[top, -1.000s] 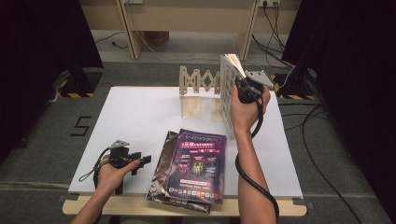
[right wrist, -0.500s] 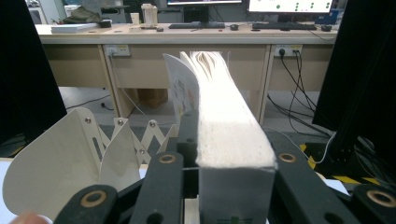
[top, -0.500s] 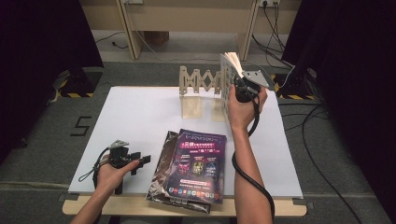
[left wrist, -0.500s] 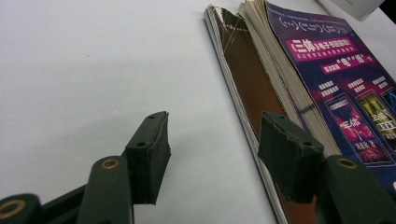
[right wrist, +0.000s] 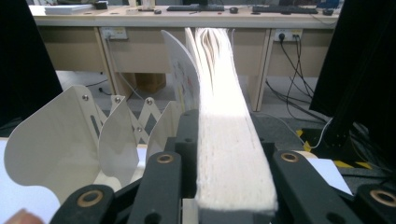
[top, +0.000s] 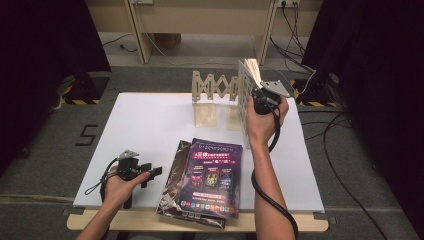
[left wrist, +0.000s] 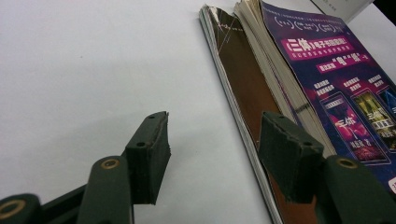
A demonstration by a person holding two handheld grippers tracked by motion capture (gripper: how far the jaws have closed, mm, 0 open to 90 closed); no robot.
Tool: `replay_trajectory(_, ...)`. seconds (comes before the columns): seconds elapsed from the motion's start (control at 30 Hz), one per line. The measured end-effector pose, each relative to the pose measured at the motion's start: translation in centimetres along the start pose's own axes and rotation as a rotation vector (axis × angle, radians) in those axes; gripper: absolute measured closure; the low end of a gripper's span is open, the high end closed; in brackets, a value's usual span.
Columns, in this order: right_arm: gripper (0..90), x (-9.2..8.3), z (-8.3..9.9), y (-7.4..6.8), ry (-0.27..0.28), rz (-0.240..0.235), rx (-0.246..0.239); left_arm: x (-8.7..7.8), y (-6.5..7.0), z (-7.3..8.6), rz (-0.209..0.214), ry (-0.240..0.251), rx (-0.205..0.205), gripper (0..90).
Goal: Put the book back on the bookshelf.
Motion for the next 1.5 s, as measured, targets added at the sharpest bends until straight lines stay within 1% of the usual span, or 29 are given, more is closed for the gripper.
replay_trajectory(0.2, 70.7, -0.3, -0.2, 0.2, -0.018, -0.010, 0.007, 0.0, 0.0, 0.0, -0.001, -0.001, 0.001, 42.0)
replay_trajectory(0.27, 69.1, -0.4, -0.3, 0.2, -0.016, -0.005, -0.006, -0.1, 0.0, 0.0, -0.001, -0.002, 0.002, 42.0)
replay_trajectory(0.5, 66.6, -0.3, -0.4, 0.3, -0.029, -0.007, -0.013, -0.2, -0.1, -0.1, -0.002, 0.005, 0.001, 42.0)
replay_trajectory(0.57, 65.7, -0.2, -0.5, 0.3, -0.049, -0.011, -0.014, -0.2, -0.1, -0.1, 0.000, 0.006, 0.002, 42.0)
replay_trajectory(0.7, 65.1, 0.0, -0.7, 0.3, -0.071, -0.019, -0.021, -0.1, 0.0, -0.1, 0.000, 0.008, 0.002, 42.0)
replay_trajectory(0.73, 65.0, 0.1, -0.8, 0.3, -0.073, -0.015, -0.032, -0.1, 0.0, -0.1, 0.000, 0.009, 0.003, 42.0)
replay_trajectory(0.8, 65.2, 0.2, -0.8, 0.2, -0.091, -0.016, -0.025, -0.1, 0.0, -0.1, -0.001, 0.009, 0.003, 42.0)
replay_trajectory(0.83, 65.3, 0.2, -0.9, 0.2, -0.100, -0.012, -0.031, -0.2, 0.0, -0.1, 0.000, 0.009, 0.003, 42.0)
replay_trajectory(0.87, 66.5, 0.3, -0.9, 0.2, -0.101, -0.010, -0.033, -0.2, -0.1, -0.1, 0.000, 0.008, 0.003, 42.0)
replay_trajectory(0.9, 69.7, 0.3, -1.0, 0.2, -0.108, -0.007, -0.032, -0.2, -0.1, -0.1, -0.002, 0.007, 0.003, 42.0)
replay_trajectory(1.03, 73.5, 0.3, -1.3, 0.0, -0.139, -0.003, -0.043, -0.2, -0.1, -0.2, 0.000, 0.008, 0.004, 42.0)
replay_trajectory(1.07, 73.7, 0.4, -1.4, -0.1, -0.140, -0.004, -0.048, -0.2, -0.1, -0.2, 0.000, 0.008, 0.003, 42.0)
replay_trajectory(1.2, 74.1, 0.5, -1.5, -0.2, -0.142, -0.003, -0.043, -0.2, -0.1, -0.1, -0.002, 0.007, 0.002, 42.0)
replay_trajectory(1.3, 74.3, 0.5, -1.4, -0.1, -0.135, -0.010, -0.037, -0.2, -0.1, -0.2, -0.001, 0.008, 0.001, 42.0)
replay_trajectory(1.37, 74.4, 0.5, -1.3, 0.0, -0.119, -0.015, -0.030, -0.2, -0.2, -0.2, -0.002, 0.008, 0.002, 42.0)
replay_trajectory(1.43, 74.5, 0.5, -1.3, 0.0, -0.112, -0.014, -0.021, -0.2, -0.2, -0.2, -0.003, 0.008, -0.001, 42.0)
replay_trajectory(1.5, 74.5, 0.6, -1.4, 0.0, -0.109, -0.013, -0.022, -0.1, -0.3, -0.1, -0.007, 0.007, -0.004, 42.0)
Point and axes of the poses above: each handheld gripper's, and its own axes: x roughly forward along the jaws, z roughly out of its underside, y roughly to its right, the point moved 1 cm from there along x, roughly forward along the jaws, and after that the axes turned 13 degrees about z, right-handed, at the moved point
